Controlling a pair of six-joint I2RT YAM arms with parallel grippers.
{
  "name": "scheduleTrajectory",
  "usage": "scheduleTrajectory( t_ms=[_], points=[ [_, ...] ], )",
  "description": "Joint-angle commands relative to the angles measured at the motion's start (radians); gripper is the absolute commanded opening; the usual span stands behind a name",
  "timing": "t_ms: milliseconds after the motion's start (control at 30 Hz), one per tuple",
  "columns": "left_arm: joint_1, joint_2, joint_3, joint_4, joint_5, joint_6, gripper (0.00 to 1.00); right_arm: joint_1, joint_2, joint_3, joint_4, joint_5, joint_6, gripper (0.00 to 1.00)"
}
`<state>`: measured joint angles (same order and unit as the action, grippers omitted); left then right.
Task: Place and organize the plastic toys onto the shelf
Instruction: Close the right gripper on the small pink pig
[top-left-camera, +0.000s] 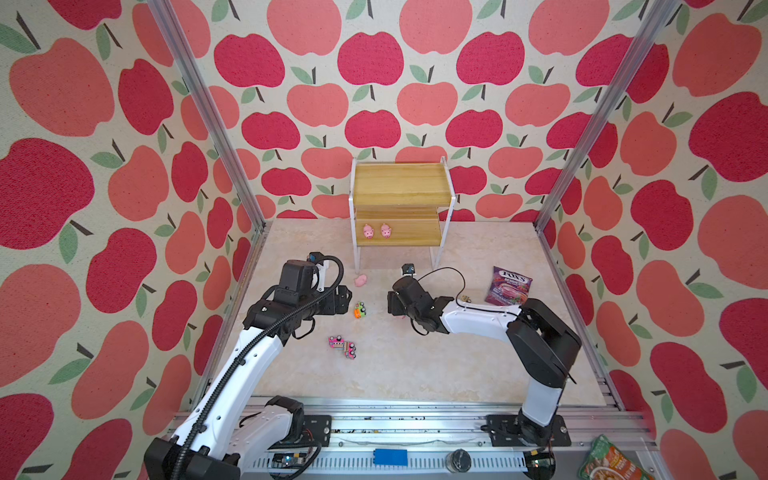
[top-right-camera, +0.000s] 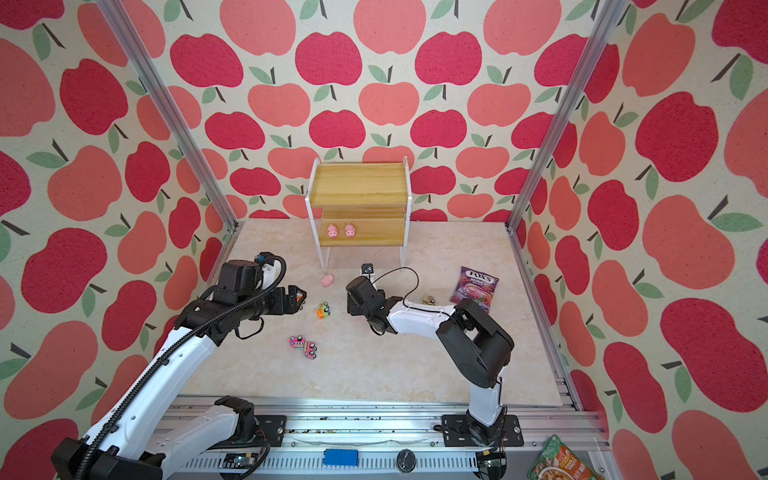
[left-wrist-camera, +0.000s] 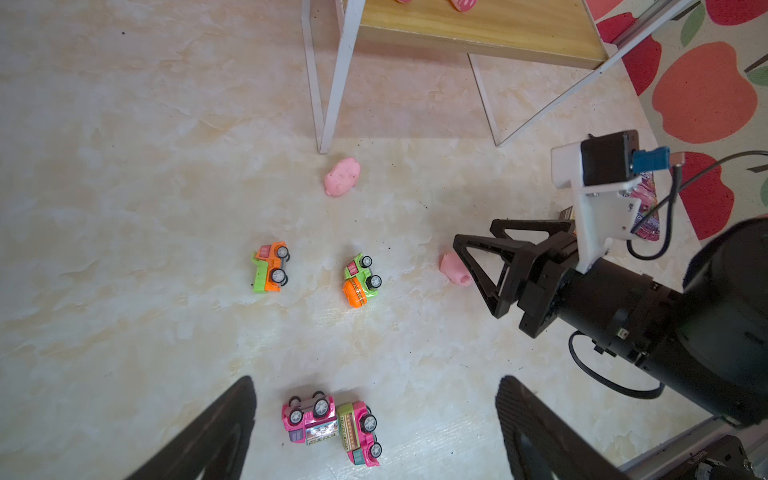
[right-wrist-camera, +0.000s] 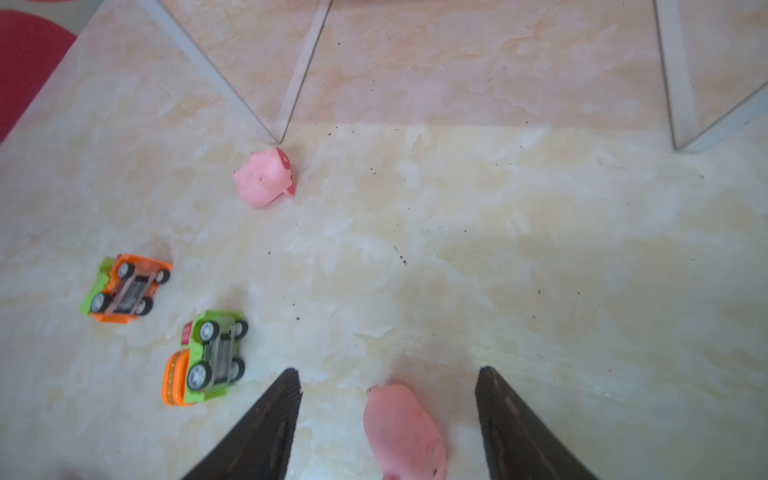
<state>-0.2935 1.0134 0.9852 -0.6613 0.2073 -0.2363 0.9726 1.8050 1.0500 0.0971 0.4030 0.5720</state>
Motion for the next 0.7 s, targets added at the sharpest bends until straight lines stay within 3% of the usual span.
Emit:
scheduleTrajectory(
  t_ms=[0, 133, 367, 667],
  points=[
    [-0.012, -0.01, -0.009, -0.009, 0.003, 0.006, 0.93, 0.01, -0.082, -0.163, 0.207, 0.056, -0.253, 0.71],
    [-0.018, -0.007, -0.009, -0.008, 0.01, 0.008, 0.93, 0.01, -0.128, -0.361, 0.503, -0.029, -0.344, 0.72],
    [-0.021, -0.006, -0.009, -0.006, 0.014, 0.008, 0.93, 0.008, -0.078, -0.467, 0.718, -0.14, -0.403, 0.71],
    [-0.027, -0.004, -0.01, -0.006, 0.011, 0.009, 0.93, -0.015, 0.036, -0.492, 0.91, -0.192, -0.445, 0.69]
  ],
)
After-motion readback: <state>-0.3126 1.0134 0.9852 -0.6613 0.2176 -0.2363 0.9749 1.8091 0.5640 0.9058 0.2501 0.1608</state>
